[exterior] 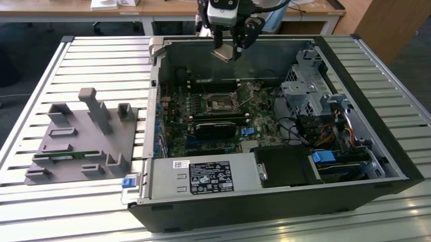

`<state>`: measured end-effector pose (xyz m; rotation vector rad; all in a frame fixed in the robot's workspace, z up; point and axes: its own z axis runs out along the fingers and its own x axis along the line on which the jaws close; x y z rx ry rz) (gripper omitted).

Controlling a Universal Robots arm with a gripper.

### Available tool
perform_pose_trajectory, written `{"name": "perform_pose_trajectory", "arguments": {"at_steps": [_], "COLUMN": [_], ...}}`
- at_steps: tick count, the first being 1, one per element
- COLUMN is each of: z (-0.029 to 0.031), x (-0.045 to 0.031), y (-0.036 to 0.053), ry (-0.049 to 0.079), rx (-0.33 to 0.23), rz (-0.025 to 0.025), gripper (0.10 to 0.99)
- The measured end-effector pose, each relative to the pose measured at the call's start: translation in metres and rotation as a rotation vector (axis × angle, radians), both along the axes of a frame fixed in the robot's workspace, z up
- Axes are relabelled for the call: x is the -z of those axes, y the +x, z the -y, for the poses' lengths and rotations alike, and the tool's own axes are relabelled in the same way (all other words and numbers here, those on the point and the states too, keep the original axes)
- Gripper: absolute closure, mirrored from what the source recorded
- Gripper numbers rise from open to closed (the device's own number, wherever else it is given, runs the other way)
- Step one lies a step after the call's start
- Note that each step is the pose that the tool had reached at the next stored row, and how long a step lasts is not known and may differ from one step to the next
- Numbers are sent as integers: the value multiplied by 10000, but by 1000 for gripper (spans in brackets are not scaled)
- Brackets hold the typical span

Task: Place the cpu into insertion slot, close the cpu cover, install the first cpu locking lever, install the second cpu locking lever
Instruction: 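Place the cpu into insertion slot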

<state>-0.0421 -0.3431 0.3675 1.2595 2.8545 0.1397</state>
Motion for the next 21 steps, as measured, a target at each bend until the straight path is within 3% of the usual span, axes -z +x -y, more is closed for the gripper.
{"name": "perform_pose_trajectory", "arguments": {"at_steps": [21], "z": [0], "x": [15], "y": [-9], "ry": [0], "rx": [1355], "rz": [0], "gripper": [545]}}
